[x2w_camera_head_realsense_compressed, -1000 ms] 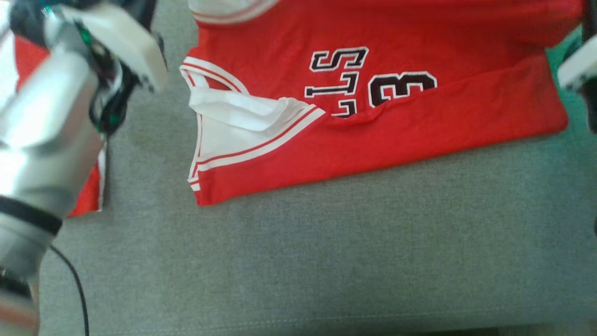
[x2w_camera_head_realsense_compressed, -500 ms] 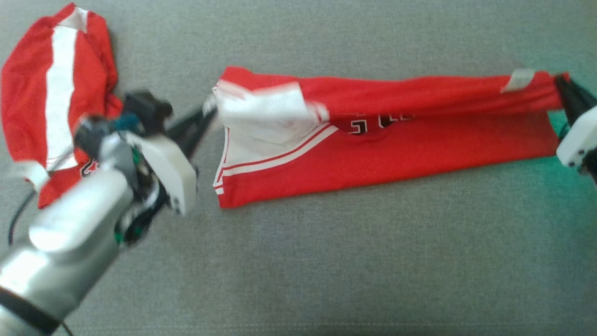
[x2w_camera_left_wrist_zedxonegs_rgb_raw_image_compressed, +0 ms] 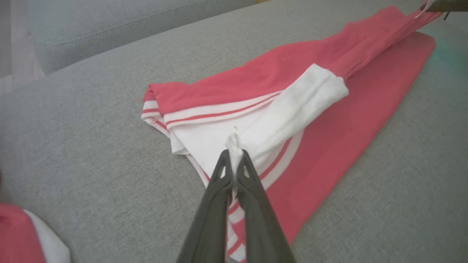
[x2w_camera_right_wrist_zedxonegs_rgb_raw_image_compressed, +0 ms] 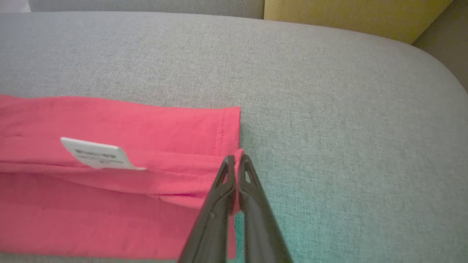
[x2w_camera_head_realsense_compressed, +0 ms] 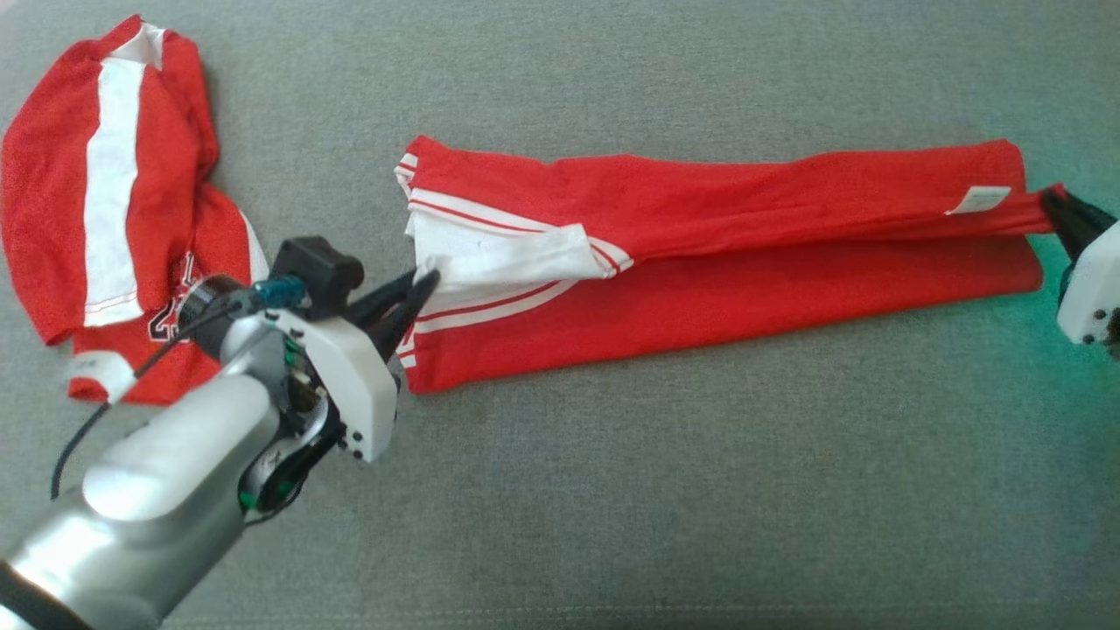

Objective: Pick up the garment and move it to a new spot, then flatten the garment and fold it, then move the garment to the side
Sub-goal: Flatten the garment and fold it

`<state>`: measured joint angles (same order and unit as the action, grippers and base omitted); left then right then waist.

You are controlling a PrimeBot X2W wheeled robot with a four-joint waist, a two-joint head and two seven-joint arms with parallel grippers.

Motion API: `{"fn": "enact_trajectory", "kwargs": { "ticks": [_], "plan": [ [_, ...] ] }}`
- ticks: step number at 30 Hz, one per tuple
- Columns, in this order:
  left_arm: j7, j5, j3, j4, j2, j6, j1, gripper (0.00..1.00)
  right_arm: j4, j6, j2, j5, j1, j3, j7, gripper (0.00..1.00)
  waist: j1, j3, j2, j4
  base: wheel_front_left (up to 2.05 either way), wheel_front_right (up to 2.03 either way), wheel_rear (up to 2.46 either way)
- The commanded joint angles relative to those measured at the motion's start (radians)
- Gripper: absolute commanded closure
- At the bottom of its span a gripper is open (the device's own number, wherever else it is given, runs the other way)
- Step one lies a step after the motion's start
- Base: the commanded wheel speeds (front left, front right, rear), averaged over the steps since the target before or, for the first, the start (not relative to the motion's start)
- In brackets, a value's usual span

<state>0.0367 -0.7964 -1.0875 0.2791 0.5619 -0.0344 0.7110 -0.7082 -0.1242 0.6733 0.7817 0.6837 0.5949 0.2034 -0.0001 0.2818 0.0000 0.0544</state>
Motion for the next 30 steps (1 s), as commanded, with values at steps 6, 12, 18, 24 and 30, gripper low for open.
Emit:
{"fn": "enact_trajectory", "kwargs": {
  "ticks": [6,12,18,24,30],
  "plan": [
    [-0.014,-0.019,0.031,0.004,0.031,0.009,0.005,0.64,-0.007,-0.007,0.047,-0.021,-0.027,-0.008,0.025,0.00,0.0001,-0.013,0.0000,-0.016,0.00,0.00,0.00],
    [0.005,-0.042,0.052,0.011,0.032,-0.010,-0.007,0.00,-0.051,-0.007,0.035,-0.073,-0.012,-0.055,-0.011,0.00,0.0001,-0.034,0.0000,-0.028,0.00,0.00,0.00],
    [0.084,-0.078,0.118,0.022,0.013,-0.059,-0.017,0.00,-0.071,-0.007,-0.015,-0.139,0.005,-0.150,-0.143,0.00,0.0001,-0.054,0.0000,-0.034,0.00,0.00,0.00],
    [0.210,-0.142,0.256,0.021,-0.042,-0.117,-0.056,0.00,-0.041,-0.007,-0.116,-0.095,-0.031,-0.292,-0.299,0.00,0.0001,-0.072,0.0000,-0.030,0.00,0.00,0.00],
    [0.225,-0.057,0.548,-0.062,-0.162,-0.124,-0.218,0.00,0.069,-0.007,-0.214,-0.091,-0.143,-0.363,-0.414,0.00,0.0001,-0.092,0.0000,-0.023,0.00,0.00,0.00]
  ]
}}
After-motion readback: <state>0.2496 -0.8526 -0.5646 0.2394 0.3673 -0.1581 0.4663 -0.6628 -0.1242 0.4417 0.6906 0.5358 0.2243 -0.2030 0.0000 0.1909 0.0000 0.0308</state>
